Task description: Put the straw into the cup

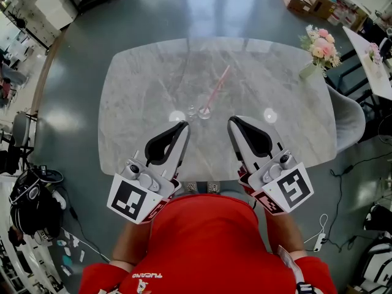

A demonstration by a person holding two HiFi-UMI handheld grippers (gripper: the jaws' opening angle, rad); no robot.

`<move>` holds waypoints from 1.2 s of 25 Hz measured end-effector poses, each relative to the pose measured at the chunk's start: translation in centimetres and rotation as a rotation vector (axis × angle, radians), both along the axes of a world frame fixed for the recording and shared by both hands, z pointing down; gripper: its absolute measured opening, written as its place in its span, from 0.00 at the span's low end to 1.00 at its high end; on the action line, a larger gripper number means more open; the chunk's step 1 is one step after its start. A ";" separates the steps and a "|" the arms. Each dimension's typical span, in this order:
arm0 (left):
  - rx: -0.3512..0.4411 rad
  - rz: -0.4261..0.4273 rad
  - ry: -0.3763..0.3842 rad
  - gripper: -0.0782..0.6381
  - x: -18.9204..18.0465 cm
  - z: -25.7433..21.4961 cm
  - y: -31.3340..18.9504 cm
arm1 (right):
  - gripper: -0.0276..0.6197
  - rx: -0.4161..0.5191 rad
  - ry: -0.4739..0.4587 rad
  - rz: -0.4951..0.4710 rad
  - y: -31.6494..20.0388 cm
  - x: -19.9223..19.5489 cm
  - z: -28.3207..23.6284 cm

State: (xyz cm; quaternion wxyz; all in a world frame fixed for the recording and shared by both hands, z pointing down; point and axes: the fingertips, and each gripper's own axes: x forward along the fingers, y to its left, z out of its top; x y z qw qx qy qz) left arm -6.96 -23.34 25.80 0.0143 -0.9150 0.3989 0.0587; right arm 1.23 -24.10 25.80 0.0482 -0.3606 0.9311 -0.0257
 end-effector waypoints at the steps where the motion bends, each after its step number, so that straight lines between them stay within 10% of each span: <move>1: -0.001 0.000 0.000 0.12 0.0 0.0 0.0 | 0.05 0.000 0.001 -0.001 0.0 0.0 0.0; 30: -0.016 0.000 0.007 0.12 0.0 1.2 -0.2 | 0.05 -0.018 0.007 0.006 0.0 -0.2 1.4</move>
